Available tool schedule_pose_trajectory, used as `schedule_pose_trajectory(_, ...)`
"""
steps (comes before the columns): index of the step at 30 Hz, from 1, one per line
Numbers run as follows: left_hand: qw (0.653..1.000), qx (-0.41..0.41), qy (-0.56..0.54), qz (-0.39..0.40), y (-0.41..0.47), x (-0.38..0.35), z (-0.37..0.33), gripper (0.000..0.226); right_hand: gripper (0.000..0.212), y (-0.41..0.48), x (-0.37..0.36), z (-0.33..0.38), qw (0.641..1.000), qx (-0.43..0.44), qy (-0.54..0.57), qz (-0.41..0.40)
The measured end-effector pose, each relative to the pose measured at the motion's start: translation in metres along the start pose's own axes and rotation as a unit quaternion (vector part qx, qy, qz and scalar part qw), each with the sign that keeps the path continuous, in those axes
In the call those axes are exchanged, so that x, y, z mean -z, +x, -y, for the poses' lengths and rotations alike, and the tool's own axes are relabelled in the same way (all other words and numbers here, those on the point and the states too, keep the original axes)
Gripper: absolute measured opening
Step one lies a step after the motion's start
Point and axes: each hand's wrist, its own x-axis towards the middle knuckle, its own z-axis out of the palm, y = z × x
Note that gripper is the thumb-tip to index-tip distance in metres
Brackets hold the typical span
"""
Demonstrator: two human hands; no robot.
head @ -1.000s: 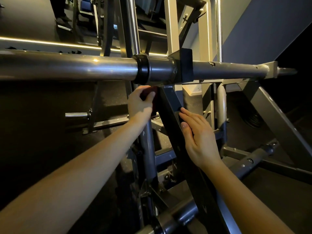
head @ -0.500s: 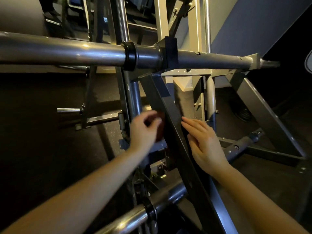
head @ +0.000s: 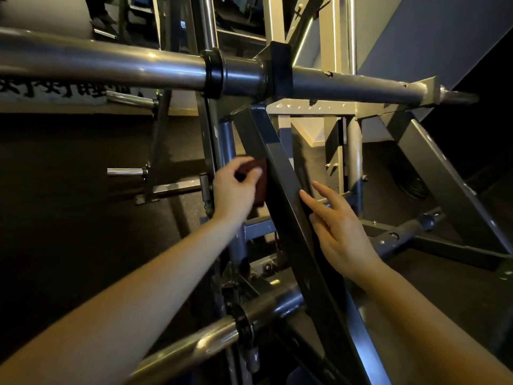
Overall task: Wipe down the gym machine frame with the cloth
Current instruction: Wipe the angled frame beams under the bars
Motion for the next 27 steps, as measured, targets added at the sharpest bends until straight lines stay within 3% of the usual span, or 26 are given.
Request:
schedule_pose_trajectory(3,1.0,0.001,-0.002,-0.031,-0.019,-0.01,0.011,0.029,0.051,-0.01,0.0,-0.003,1.0,-0.005,0.013,0.007)
schedule_pose_trajectory(8,0.997,0.015,-0.01,0.081,-0.142,-0.017,0.033,0.026,0.051,-0.013,0.001,-0.005,0.999,-0.019,0.028,0.019)
schedule_pose_trajectory(16,0.996,-0.074,0.043,-0.009,-0.042,-0.015,-0.015,0.024,0.054,-0.025,0.007,-0.004,0.997,-0.035,0.057,0.046)
schedule_pose_trajectory(22,0.951,-0.206,0.194,0.122,-0.104,-0.008,-0.001,0.025,0.051,-0.024,0.007,-0.008,0.973,-0.064,0.215,0.057)
schedule_pose_trajectory(27,0.95,-0.181,0.253,0.025,-0.031,-0.007,-0.036,0.028,0.05,-0.027,0.009,-0.006,0.964,-0.074,0.25,0.062)
